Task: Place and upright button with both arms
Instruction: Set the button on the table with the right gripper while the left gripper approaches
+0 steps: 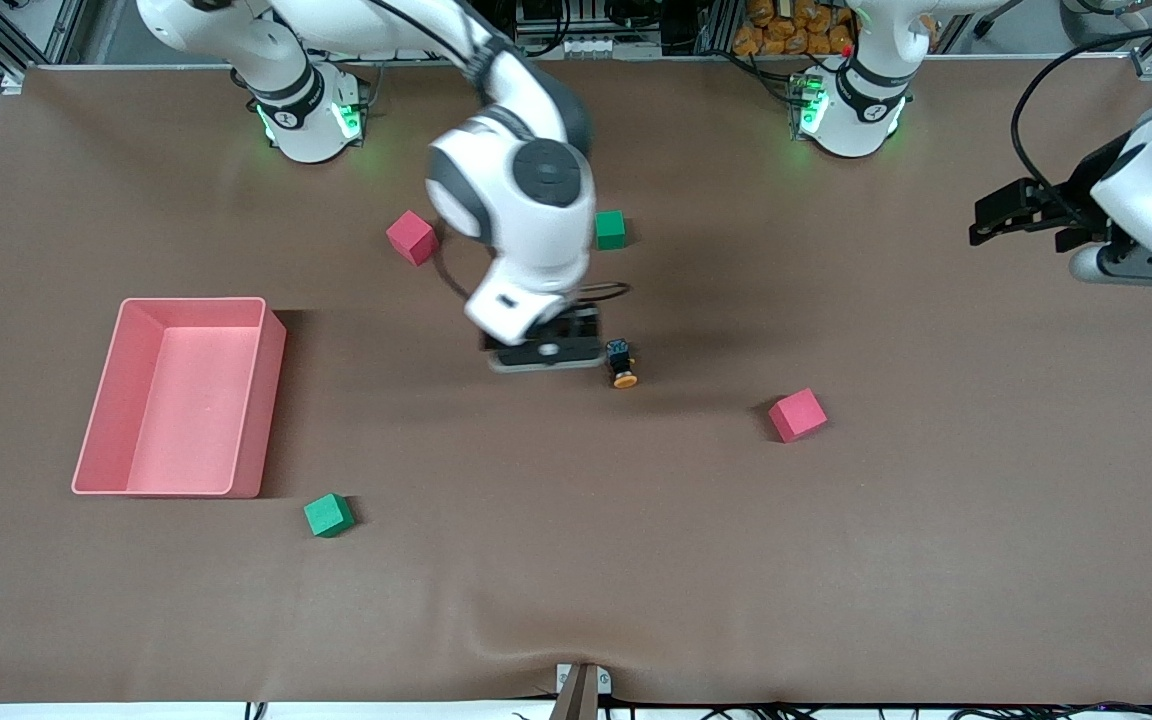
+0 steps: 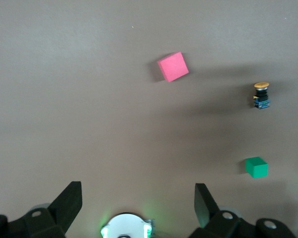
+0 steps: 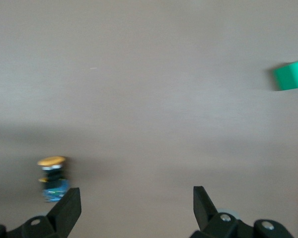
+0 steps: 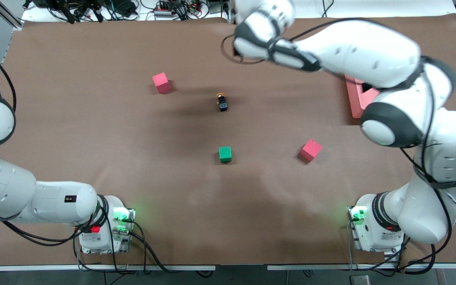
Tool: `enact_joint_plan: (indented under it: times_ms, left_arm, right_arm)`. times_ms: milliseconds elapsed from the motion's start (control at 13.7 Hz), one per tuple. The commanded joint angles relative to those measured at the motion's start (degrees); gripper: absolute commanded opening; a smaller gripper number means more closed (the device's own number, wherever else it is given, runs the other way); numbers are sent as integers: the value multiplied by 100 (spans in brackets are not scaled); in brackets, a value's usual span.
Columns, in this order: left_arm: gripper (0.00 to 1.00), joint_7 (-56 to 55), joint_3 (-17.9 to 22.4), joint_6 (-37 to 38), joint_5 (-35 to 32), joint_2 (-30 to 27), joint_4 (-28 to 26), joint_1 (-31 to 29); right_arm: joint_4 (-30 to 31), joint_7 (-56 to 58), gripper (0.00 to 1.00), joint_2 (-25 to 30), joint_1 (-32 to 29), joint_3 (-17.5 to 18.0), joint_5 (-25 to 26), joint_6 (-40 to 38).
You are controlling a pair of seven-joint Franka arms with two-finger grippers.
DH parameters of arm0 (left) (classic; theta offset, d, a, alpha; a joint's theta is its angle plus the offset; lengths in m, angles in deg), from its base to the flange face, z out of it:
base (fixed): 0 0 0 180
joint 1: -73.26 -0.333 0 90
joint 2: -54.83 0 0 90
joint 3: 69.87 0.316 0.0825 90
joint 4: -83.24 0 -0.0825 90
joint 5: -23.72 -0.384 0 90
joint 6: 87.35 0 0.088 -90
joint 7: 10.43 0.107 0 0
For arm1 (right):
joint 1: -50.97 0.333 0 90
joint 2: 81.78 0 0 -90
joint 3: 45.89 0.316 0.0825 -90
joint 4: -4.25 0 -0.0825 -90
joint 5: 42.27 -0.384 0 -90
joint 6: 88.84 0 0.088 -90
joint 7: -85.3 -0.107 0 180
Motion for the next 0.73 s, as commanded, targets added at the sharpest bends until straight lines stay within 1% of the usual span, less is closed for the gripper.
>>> enact_joint_plan:
  times_ms: [0, 146, 292, 511, 657]
  left_arm:
    - [100, -677, -53, 22, 473, 476, 135, 130]
    - [100, -1494, -115, 5, 440, 845, 336, 594]
    - [100, -1690, -115, -56, 405, 1171, 486, 859]
    - [100, -2077, -123, -302, 229, 1593, 750, 1395]
    - [100, -2339, -115, -801, 229, 1909, 759, 1737]
  right_arm:
    - [820, 337, 100, 443, -463, 98, 74, 74]
    - [1460, 713, 100, 899, -875, 98, 74, 39]
    - [2032, 1293, 100, 1426, -1332, 98, 74, 39]
    - [2761, 2313, 100, 2033, -2131, 98, 74, 39]
    - [2904, 2534, 100, 2402, -2737, 107, -30, 12]
